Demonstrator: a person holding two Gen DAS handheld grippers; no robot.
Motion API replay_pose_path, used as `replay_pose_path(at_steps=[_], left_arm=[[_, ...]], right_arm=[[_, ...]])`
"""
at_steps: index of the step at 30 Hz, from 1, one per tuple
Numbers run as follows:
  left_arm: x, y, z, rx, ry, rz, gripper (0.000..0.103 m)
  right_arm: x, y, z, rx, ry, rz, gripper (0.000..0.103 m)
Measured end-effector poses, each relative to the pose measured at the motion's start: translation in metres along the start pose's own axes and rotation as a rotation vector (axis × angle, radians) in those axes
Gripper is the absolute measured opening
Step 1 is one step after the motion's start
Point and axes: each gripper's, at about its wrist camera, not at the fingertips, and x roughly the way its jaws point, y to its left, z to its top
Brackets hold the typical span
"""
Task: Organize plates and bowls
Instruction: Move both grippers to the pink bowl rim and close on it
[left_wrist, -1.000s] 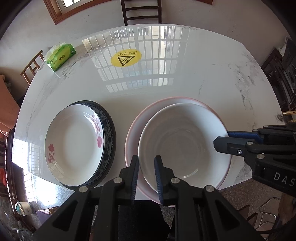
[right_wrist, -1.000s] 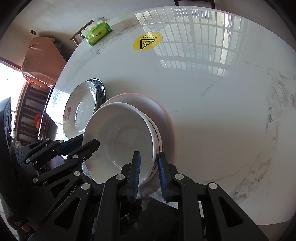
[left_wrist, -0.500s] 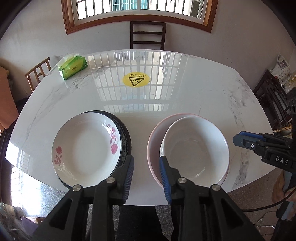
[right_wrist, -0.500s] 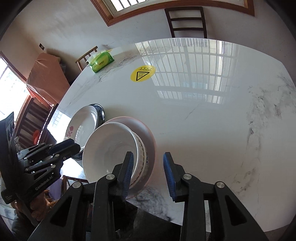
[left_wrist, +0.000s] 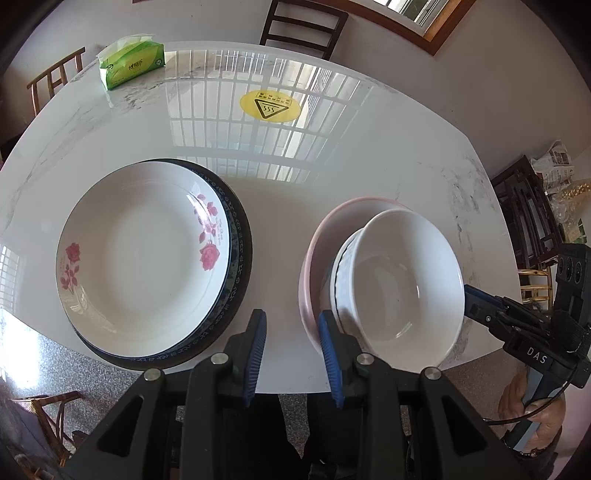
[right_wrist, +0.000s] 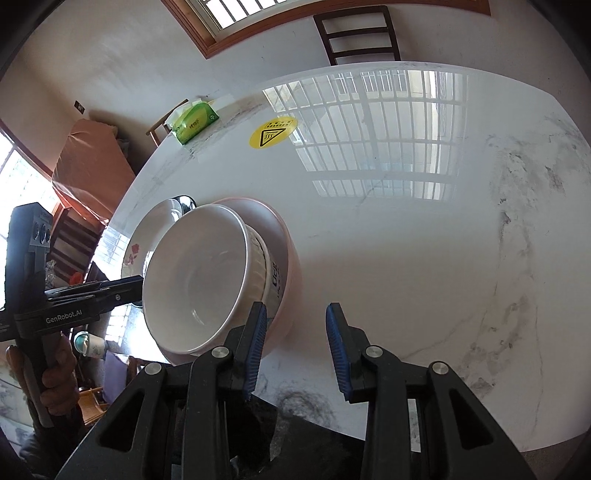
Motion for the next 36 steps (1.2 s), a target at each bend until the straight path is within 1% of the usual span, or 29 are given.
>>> replay_pose_path(at_steps=[5, 7, 8, 11, 12, 15, 19, 23, 26, 29, 31, 32, 34, 35, 36], left_arm=[[0.009, -0.011, 0.001, 0.034, 0.047, 0.055, 0.03], [0.014, -0.015, 0.0, 0.042, 0.058, 0.086, 0.033], [0.015, -0.017, 0.001, 0.044, 0.054, 0.109, 0.035], [0.019, -0.023, 0.002, 0.065, 0.056, 0.153, 0.04], [0.021, -0.023, 0.003, 0.066, 0.06, 0.155, 0.04], [0.024, -0.019, 0.005, 0.051, 0.072, 0.152, 0.042], [0.034, -0.016, 0.009, 0.025, 0.106, 0.167, 0.045], [0.034, -0.012, 0.013, -0.011, 0.089, 0.172, 0.045], [0.036, -0.013, 0.016, -0.01, 0.092, 0.175, 0.045], [0.036, -0.014, 0.016, -0.002, 0.086, 0.174, 0.045], [0.036, -0.013, 0.016, 0.009, 0.09, 0.171, 0.043], [0.036, -0.014, 0.017, 0.009, 0.096, 0.169, 0.042], [0.037, -0.016, 0.016, 0.006, 0.106, 0.134, 0.029], [0.037, -0.021, 0.016, 0.022, 0.111, 0.113, 0.012], [0.037, -0.028, 0.015, 0.049, 0.104, 0.151, 0.011]], right_arm=[[0.009, -0.005, 0.003, 0.034, 0.043, 0.034, 0.032], [0.013, -0.007, 0.004, 0.052, 0.066, 0.046, 0.032], [0.014, -0.008, 0.005, 0.061, 0.077, 0.05, 0.032], [0.018, -0.009, 0.01, 0.069, 0.11, 0.033, 0.035], [0.019, -0.008, 0.012, 0.066, 0.123, 0.02, 0.036], [0.024, -0.006, 0.019, 0.069, 0.171, -0.012, 0.036], [0.032, -0.001, 0.028, 0.054, 0.23, -0.063, 0.036], [0.045, 0.002, 0.034, 0.029, 0.282, -0.121, 0.037], [0.052, 0.003, 0.038, 0.026, 0.314, -0.129, 0.036], [0.052, 0.003, 0.042, 0.021, 0.317, -0.134, 0.038], [0.051, -0.001, 0.041, 0.032, 0.325, -0.153, 0.048], [0.05, -0.003, 0.042, 0.031, 0.324, -0.156, 0.05], [0.051, -0.006, 0.042, 0.022, 0.314, -0.135, 0.05], [0.051, -0.008, 0.043, 0.028, 0.309, -0.124, 0.05], [0.052, -0.01, 0.043, 0.037, 0.306, -0.116, 0.051]])
